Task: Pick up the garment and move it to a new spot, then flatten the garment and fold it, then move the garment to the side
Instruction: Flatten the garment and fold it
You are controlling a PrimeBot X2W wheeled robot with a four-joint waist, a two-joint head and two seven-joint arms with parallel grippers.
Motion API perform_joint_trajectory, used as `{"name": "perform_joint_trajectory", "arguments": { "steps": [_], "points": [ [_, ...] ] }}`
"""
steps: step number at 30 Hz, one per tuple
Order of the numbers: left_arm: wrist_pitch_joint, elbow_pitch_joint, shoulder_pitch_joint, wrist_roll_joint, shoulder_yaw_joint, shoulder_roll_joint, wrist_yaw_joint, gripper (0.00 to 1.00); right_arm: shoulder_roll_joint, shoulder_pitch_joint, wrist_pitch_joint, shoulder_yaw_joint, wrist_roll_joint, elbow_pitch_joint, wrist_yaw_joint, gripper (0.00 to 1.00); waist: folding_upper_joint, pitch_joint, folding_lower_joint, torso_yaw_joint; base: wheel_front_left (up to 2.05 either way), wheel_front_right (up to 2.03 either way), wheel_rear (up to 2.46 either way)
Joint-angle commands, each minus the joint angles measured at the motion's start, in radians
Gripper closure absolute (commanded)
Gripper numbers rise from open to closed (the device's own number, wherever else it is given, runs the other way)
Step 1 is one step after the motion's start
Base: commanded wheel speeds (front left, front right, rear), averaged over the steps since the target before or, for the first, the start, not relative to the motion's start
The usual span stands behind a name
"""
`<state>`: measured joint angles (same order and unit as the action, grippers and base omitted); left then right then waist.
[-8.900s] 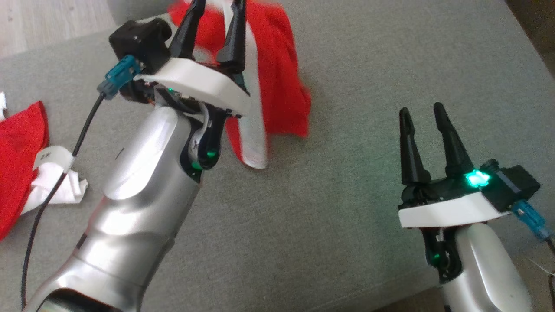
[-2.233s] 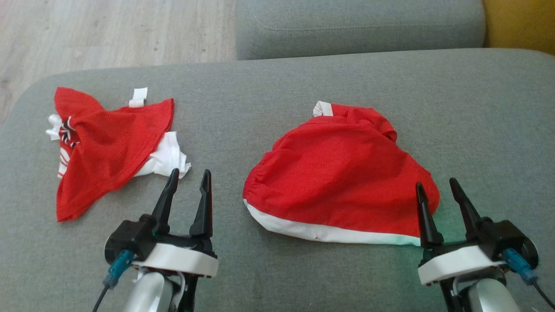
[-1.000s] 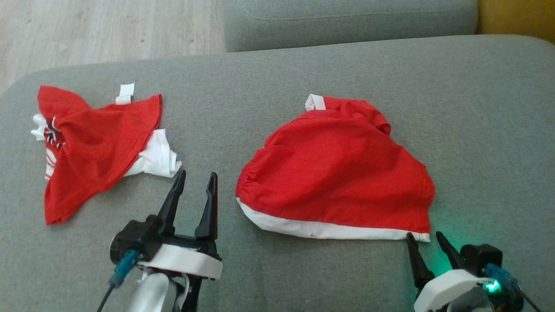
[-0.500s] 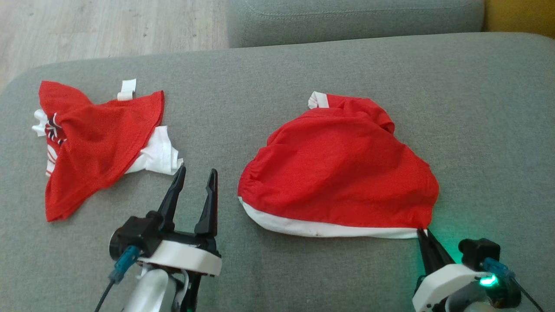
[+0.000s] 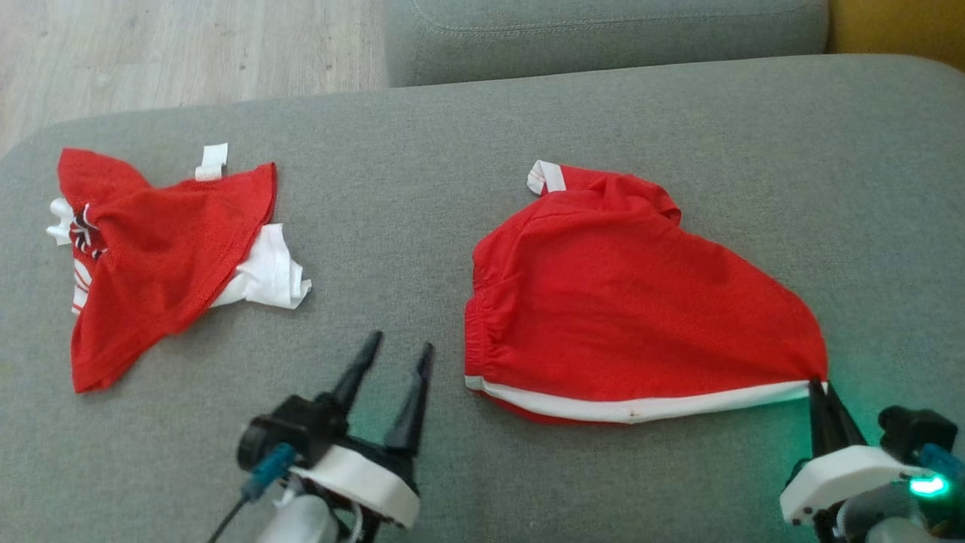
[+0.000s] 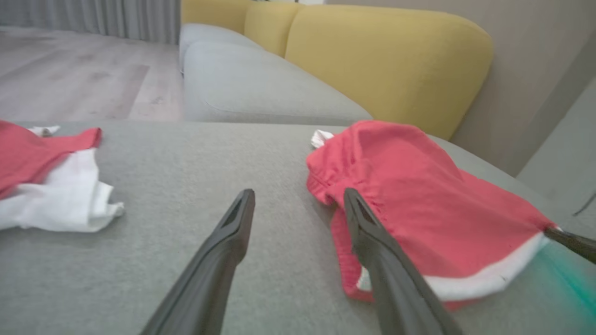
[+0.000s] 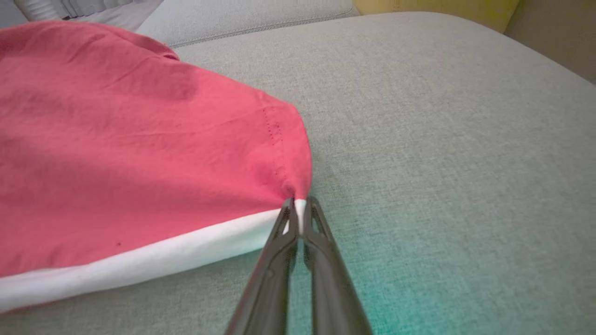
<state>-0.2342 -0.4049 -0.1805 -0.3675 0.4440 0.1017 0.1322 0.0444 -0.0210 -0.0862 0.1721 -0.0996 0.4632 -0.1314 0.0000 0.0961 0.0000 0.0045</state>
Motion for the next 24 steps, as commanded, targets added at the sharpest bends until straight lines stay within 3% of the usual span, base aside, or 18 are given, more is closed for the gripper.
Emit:
{"name": "perform_joint_trajectory", "arguments": {
  "steps": [1,12,24],
  "points": [
    [0.004,0.026,-0.054,-0.015,-0.002,0.023,-0.002,0.00,0.006,-0.045,-0.002,-0.015,0.007,-0.034,0.001,1.00,0.0000,0.002,0.0000,0.001,0.00,0.00,0.00],
    [0.059,0.043,-0.116,-0.165,0.281,0.131,-0.002,0.00,0.006,-0.062,-0.002,-0.018,0.006,-0.034,0.001,1.00,0.0000,0.021,0.0000,-0.009,0.00,0.00,0.00],
    [0.097,-0.038,-0.215,-0.231,0.405,0.155,-0.002,0.00,0.006,-0.093,-0.013,-0.046,-0.007,-0.034,0.001,1.00,0.0000,0.061,0.0000,-0.037,0.00,0.00,0.00]
  ]
}}
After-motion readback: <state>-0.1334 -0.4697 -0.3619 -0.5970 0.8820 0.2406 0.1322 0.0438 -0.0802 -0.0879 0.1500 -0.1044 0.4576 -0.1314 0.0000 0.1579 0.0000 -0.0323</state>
